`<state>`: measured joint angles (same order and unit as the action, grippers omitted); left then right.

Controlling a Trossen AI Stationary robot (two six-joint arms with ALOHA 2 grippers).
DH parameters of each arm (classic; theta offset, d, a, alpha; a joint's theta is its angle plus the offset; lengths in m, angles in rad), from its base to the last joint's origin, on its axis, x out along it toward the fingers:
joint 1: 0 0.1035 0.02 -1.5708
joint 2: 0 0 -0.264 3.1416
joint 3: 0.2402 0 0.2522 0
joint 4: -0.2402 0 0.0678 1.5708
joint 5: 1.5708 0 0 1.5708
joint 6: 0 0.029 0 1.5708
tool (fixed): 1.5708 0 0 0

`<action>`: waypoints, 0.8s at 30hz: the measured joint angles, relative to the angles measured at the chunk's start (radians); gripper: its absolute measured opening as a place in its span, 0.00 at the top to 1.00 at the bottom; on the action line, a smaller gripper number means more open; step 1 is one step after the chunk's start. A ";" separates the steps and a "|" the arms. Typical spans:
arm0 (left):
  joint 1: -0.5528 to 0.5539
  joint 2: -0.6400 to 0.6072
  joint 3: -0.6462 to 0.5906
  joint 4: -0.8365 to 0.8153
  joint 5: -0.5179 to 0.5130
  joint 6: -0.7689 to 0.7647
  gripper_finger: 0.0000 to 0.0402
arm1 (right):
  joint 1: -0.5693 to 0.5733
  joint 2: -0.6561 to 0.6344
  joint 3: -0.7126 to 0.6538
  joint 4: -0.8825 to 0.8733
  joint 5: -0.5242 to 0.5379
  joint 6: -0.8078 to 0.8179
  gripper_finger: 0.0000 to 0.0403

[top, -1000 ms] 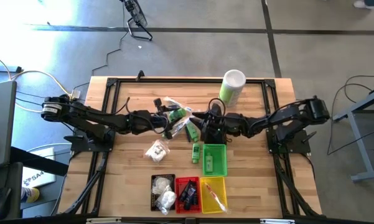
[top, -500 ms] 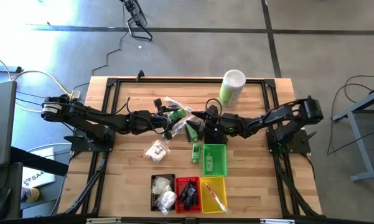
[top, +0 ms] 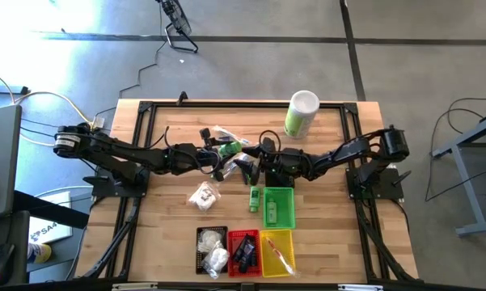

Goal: Pick & Place Travel size toiletries
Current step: Put the green shampoo into the green bin

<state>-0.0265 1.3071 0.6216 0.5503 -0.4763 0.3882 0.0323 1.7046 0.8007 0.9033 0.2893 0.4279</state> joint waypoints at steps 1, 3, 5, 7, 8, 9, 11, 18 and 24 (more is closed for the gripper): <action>0.000 0.000 0.000 0.001 0.000 0.000 0.53 | 0.000 0.000 0.007 -0.013 -0.004 -0.009 0.32; 0.000 0.000 0.000 0.003 0.000 0.000 0.53 | 0.000 0.002 0.022 -0.034 0.006 -0.012 0.32; 0.000 0.000 0.000 0.008 0.003 -0.001 0.53 | 0.000 0.003 0.023 -0.041 0.027 -0.014 0.32; 0.000 0.000 0.000 0.007 0.004 -0.004 0.53 | -0.001 0.005 0.026 -0.040 0.026 -0.014 0.33; 0.000 0.000 0.000 0.007 0.005 -0.004 0.53 | -0.003 0.005 0.026 -0.036 0.026 -0.014 0.33; 0.000 0.000 0.000 0.005 0.005 -0.004 0.53 | -0.006 0.005 0.026 -0.032 0.025 -0.014 0.34; 0.000 0.000 0.000 0.001 0.006 -0.004 0.53 | -0.009 0.005 0.027 -0.029 0.026 -0.013 0.35; 0.000 0.000 0.000 0.007 0.013 -0.008 0.53 | -0.015 0.005 0.058 -0.059 0.027 -0.031 0.37; 0.000 0.000 0.000 0.032 0.043 -0.032 0.53 | -0.015 0.005 0.064 -0.062 0.026 -0.040 0.38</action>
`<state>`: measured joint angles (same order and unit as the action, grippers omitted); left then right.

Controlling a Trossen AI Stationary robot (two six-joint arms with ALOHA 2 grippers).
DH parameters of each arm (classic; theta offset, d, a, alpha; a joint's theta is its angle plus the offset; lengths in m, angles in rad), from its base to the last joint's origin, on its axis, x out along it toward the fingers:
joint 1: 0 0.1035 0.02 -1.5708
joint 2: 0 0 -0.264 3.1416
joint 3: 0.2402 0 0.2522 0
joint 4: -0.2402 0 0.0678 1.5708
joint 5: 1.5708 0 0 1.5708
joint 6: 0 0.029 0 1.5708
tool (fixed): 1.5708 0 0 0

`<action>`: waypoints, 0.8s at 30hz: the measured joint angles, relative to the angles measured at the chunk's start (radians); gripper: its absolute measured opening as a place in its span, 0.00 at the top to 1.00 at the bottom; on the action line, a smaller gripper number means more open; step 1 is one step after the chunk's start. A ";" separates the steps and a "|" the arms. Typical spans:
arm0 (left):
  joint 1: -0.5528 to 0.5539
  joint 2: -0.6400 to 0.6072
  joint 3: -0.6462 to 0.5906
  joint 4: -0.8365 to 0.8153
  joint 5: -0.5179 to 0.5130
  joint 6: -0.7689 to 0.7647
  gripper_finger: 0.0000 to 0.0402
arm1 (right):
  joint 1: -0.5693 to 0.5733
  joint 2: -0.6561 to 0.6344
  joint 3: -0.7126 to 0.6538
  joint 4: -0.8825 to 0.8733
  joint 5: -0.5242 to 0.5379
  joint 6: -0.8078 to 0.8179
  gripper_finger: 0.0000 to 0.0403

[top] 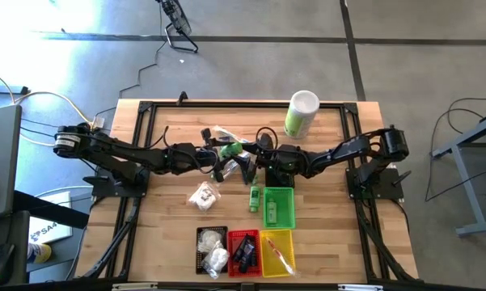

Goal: Pick & Place Travel size toiletries
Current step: Put the green shampoo into the green bin

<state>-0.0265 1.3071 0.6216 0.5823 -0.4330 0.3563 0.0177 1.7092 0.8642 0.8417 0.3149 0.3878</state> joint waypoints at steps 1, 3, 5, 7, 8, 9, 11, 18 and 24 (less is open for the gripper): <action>0.001 0.000 0.000 0.000 0.000 -0.005 0.53 | 0.000 0.000 0.000 0.000 0.000 0.000 0.38; 0.010 0.008 0.000 0.003 0.001 -0.018 0.53 | 0.000 0.000 0.000 0.000 0.000 0.000 0.38; 0.016 0.033 0.000 0.031 0.004 -0.026 0.53 | 0.000 0.000 0.000 -0.008 0.009 0.000 0.38; 0.023 0.053 0.000 0.055 0.003 -0.024 0.53 | -0.002 0.000 0.000 -0.009 0.009 0.001 0.38; 0.024 0.067 0.000 0.079 0.004 -0.023 0.53 | -0.001 0.000 0.000 -0.013 0.014 0.001 0.38; 0.025 0.078 0.000 0.092 0.005 -0.020 0.53 | -0.001 -0.001 0.000 -0.018 0.016 0.002 0.38; 0.026 0.088 0.000 0.092 0.003 -0.017 0.53 | -0.002 -0.001 0.000 -0.032 0.015 0.002 0.38; 0.026 0.091 0.000 0.103 0.005 -0.013 0.53 | 0.001 -0.001 0.000 -0.040 0.045 0.003 0.38; 0.027 0.091 0.000 0.097 0.005 -0.013 0.53 | 0.000 -0.001 0.000 -0.062 0.072 0.012 0.39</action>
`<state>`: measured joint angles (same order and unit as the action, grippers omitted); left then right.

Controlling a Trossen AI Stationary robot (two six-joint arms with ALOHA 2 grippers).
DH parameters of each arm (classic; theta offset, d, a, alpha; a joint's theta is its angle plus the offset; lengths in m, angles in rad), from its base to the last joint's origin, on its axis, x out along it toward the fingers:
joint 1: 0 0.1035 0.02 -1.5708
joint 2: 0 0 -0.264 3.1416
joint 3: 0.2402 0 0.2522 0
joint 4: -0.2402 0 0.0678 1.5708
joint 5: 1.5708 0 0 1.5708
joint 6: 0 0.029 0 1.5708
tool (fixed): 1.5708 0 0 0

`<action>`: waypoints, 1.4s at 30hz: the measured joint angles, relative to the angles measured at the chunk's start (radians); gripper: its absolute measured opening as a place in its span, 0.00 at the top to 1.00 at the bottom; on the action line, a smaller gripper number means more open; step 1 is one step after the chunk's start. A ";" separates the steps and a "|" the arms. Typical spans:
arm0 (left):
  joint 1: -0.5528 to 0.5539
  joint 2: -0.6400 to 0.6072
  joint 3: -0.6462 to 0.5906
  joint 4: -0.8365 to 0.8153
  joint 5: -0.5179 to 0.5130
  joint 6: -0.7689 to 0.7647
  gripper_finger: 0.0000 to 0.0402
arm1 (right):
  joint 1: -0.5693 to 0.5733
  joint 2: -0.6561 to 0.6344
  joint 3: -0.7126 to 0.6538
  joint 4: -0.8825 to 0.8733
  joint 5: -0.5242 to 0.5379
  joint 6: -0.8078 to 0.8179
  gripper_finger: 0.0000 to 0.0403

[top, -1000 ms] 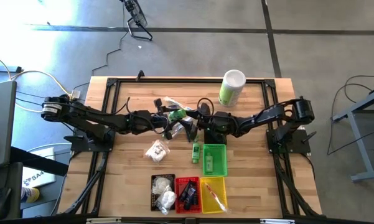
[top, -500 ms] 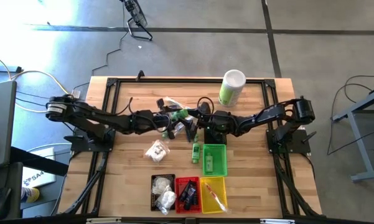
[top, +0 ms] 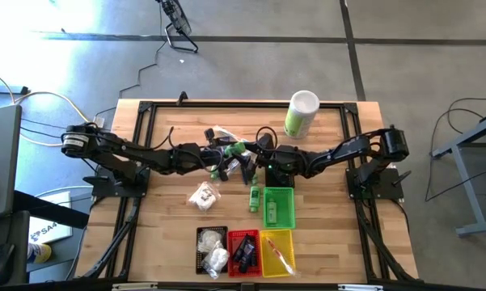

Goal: Pick & Place Travel size toiletries
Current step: Put the green shampoo into the green bin

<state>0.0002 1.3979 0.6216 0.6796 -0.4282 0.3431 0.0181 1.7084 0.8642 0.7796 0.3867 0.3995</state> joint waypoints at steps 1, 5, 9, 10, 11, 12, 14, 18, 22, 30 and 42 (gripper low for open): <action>0.000 0.000 0.000 0.000 0.000 0.000 0.53 | 0.000 0.000 0.000 -0.005 0.001 0.000 0.41; 0.000 0.000 0.000 0.000 0.000 0.000 0.53 | 0.000 0.000 0.000 -0.005 0.004 0.000 0.51; 0.000 0.000 0.000 0.000 0.000 0.000 0.53 | -0.001 0.000 0.000 -0.006 0.009 -0.003 0.64; 0.000 0.000 0.000 0.000 0.000 0.000 0.53 | -0.001 0.000 0.000 -0.006 0.012 -0.003 0.66; 0.000 0.000 0.000 0.000 -0.001 0.000 0.53 | -0.001 0.000 0.000 -0.006 0.013 -0.003 0.68; 0.000 0.000 0.000 0.000 -0.001 0.000 0.53 | -0.001 0.000 0.000 -0.006 0.012 -0.002 0.70; 0.000 0.000 0.000 0.001 -0.001 0.000 0.53 | -0.001 0.000 0.000 -0.006 0.012 -0.002 0.73; 0.000 0.000 0.000 0.001 -0.001 0.000 0.53 | -0.001 0.000 0.000 -0.006 0.015 -0.002 0.72; 0.000 0.000 0.000 0.002 0.000 0.000 0.53 | 0.000 0.000 0.000 -0.006 0.025 -0.001 0.71; 0.000 0.000 0.000 0.002 0.000 -0.008 0.53 | 0.000 0.000 0.000 -0.006 0.026 0.000 0.72; 0.000 0.000 0.026 -0.048 -0.001 -0.053 0.46 | 0.000 0.000 0.000 -0.006 0.030 -0.001 0.71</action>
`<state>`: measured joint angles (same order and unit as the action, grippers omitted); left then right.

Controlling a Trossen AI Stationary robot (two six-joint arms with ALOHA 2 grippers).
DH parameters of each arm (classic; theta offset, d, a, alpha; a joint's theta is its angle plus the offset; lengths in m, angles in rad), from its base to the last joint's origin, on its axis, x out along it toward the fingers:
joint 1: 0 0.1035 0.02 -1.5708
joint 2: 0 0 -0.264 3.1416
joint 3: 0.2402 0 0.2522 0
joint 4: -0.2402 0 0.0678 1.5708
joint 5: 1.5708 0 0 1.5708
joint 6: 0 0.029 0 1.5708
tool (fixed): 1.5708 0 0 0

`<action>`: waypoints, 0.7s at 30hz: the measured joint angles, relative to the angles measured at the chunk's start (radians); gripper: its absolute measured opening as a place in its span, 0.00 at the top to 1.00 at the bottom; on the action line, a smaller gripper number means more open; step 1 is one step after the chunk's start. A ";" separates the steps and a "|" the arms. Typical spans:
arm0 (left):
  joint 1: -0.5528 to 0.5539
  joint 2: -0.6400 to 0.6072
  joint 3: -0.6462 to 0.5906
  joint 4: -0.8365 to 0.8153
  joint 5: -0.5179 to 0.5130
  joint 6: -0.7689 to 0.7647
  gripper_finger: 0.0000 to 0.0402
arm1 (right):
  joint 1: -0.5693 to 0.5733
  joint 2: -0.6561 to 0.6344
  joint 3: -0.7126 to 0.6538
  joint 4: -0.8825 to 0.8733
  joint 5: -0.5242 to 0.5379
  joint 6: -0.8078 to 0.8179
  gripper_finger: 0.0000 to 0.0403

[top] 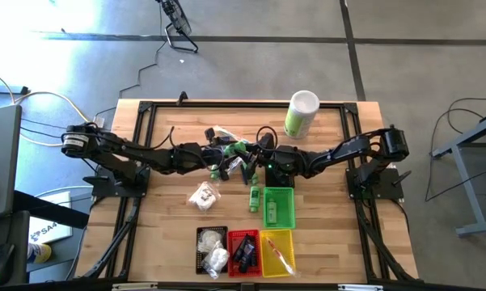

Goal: Pick & Place Travel size toiletries
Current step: Put the green shampoo into the green bin

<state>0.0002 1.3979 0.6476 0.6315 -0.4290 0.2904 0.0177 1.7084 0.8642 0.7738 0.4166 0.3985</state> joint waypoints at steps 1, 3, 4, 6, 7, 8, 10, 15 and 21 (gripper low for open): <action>0.000 0.000 0.018 -0.033 0.000 -0.010 0.44 | 0.000 0.000 0.000 0.000 0.001 0.000 0.71; 0.000 0.000 0.056 -0.124 0.000 -0.020 0.38 | 0.000 0.000 0.000 0.000 0.001 0.000 0.71; 0.000 0.000 0.072 -0.164 0.000 -0.021 0.36 | 0.000 0.000 0.000 0.000 0.001 0.000 0.71; 0.000 0.000 0.101 -0.236 0.000 -0.020 0.32 | 0.000 0.000 0.000 -0.003 0.001 -0.003 0.71; 0.000 0.000 0.111 -0.258 0.000 -0.021 0.30 | 0.000 0.000 0.000 -0.008 0.001 -0.004 0.71; 0.000 0.000 0.119 -0.274 0.000 -0.021 0.29 | 0.000 0.000 0.000 -0.014 0.001 -0.009 0.71; 0.000 -0.001 0.125 -0.296 0.000 -0.021 0.29 | 0.000 -0.011 -0.001 -0.044 0.000 -0.011 0.72; 0.000 -0.004 0.125 -0.317 -0.001 -0.027 0.30 | 0.000 -0.084 -0.001 -0.193 0.005 -0.018 0.72; 0.000 -0.004 0.125 -0.321 -0.002 -0.027 0.31 | 0.009 -0.237 -0.001 -0.452 0.001 0.005 0.72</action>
<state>0.0002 1.3941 0.7723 0.3104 -0.4305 0.2638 0.0263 1.4713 0.8637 0.3217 0.4175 0.4032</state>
